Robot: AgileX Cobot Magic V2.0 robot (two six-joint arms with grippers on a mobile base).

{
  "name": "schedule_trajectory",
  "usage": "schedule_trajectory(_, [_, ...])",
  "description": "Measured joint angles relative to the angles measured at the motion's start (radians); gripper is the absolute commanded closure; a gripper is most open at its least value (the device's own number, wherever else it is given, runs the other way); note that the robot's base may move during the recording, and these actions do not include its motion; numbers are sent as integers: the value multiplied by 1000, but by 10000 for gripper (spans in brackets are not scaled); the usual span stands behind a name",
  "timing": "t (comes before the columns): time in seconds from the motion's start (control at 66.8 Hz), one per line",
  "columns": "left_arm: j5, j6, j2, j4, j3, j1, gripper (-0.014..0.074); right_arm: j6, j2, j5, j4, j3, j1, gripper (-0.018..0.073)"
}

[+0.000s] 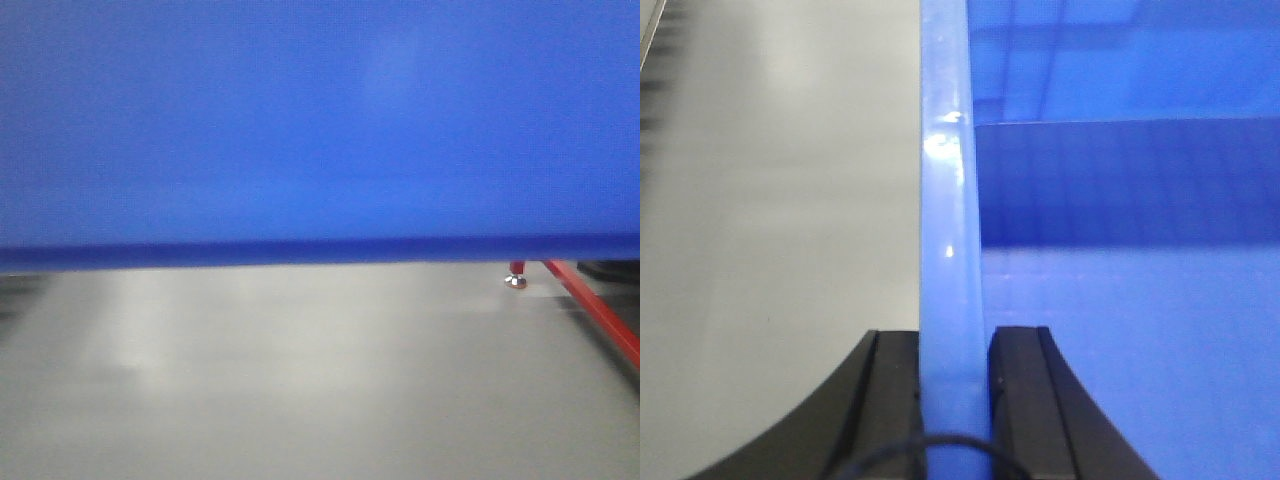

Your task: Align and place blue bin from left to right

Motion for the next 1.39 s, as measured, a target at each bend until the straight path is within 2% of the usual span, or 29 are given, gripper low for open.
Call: schedule_trajectory(1.393, [-2, 0, 0, 8, 0, 0, 707, 0, 0, -4, 0, 0, 0, 629])
